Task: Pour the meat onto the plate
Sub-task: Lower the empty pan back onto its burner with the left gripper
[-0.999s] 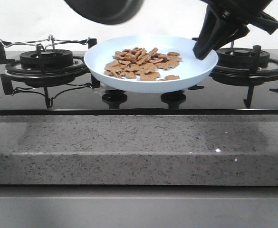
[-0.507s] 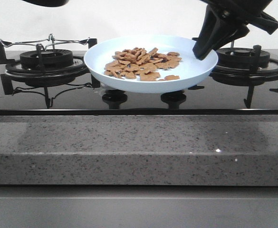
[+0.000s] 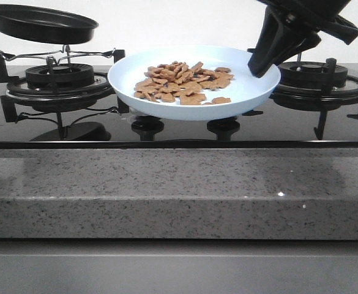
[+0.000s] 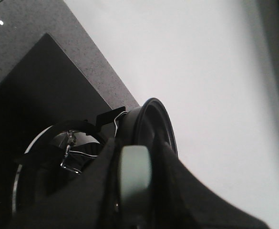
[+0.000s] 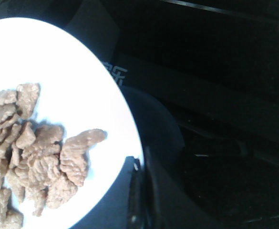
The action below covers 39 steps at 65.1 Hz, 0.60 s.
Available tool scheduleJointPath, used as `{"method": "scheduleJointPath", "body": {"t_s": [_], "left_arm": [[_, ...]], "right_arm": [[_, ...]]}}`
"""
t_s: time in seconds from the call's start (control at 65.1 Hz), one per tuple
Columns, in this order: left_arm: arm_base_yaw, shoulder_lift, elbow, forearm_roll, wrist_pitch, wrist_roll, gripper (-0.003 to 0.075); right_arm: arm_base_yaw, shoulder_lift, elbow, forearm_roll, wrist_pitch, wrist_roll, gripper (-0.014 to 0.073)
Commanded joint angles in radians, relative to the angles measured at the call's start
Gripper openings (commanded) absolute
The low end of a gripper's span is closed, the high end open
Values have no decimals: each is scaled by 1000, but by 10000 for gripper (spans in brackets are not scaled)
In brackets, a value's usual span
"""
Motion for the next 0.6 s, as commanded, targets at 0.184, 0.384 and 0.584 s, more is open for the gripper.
{"method": "scheduleJointPath", "body": {"t_s": [0.184,0.384,0.584], "left_arm": [[-1,50,-59,-90,62,-14,-20],[-1,106,-62,-90,138,-14,-20],[-2,130,-65,-90,156,-12,-20]], "right_arm": [[-1,-43,-28,41,-33,-5,-69],[-1,-43,-28,41,-33,-5,-69],[-1,-43,-28,41,-33,-5,-69]]}}
